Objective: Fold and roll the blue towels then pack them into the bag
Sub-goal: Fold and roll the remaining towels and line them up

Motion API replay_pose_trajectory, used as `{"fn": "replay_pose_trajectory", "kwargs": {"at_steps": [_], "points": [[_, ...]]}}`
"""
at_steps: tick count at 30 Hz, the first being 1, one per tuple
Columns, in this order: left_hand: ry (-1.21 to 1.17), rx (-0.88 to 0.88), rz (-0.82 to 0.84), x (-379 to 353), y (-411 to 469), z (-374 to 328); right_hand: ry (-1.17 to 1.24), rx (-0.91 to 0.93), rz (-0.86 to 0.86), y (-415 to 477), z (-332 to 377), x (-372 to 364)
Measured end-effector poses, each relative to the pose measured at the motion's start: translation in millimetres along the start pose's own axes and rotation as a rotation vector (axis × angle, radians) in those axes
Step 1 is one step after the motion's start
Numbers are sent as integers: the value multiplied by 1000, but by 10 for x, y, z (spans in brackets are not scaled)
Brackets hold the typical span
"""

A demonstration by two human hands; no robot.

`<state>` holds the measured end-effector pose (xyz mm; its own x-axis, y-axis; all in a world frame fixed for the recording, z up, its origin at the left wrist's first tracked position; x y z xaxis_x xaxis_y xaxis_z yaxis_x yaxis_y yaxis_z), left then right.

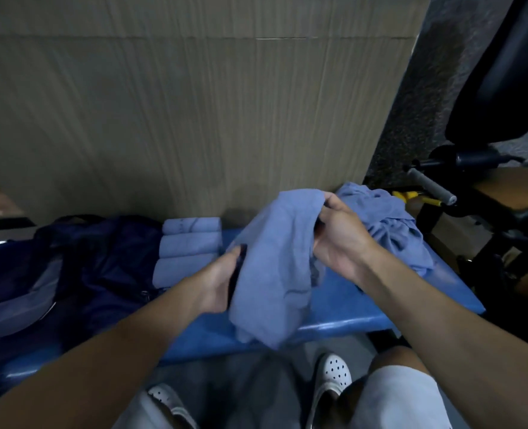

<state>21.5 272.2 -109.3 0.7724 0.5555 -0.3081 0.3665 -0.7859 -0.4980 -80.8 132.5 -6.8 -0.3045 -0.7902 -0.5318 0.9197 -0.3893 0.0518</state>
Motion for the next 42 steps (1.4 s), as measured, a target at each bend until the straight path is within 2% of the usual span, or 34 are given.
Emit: {"fn": "replay_pose_trajectory", "kwargs": {"at_steps": [5,7,9,12,16,18,24,30,34,38,42], "points": [[-6,-12,26,-19,-6,62,155,-91,38,-13,-102,9],[-51,-103,-25,32,-41,-88,227,-131,17,-13,-105,66],[-9,-225,-103,121,-77,-287,215,-157,-56,-35,-75,144],[104,-269,-287,230,-185,-497,130,-241,-85,-112,-55,220],[192,-310,-470,389,-303,-705,-14,-535,-118,-256,-215,370],[243,-339,-523,436,-391,-814,-10,-598,-164,-256,-276,453],[234,-473,-544,516,-592,-1098,149,-539,-268,-158,-319,539],[286,-551,-573,657,-775,-1252,-44,-665,-376,-276,-384,606],[343,-561,-584,724,-832,-1215,-147,-711,-368,-340,-478,679],[373,-564,-610,814,-870,-1191,-169,-611,-329,-283,-462,588],[298,-534,-608,854,-903,-1220,-389,-263,-369,-134,-118,488]]}}
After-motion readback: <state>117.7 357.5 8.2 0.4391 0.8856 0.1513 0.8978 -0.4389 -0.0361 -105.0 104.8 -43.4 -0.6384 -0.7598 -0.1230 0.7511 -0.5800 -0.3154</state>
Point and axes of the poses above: each hand's wrist, its own y-axis towards the middle knuckle, its own x-axis out of the back of the hand, z = x × y, the point moved 5 cm from there along y, towards the middle knuckle, and after that the axes turned 13 degrees about z, right-handed, at the moved point
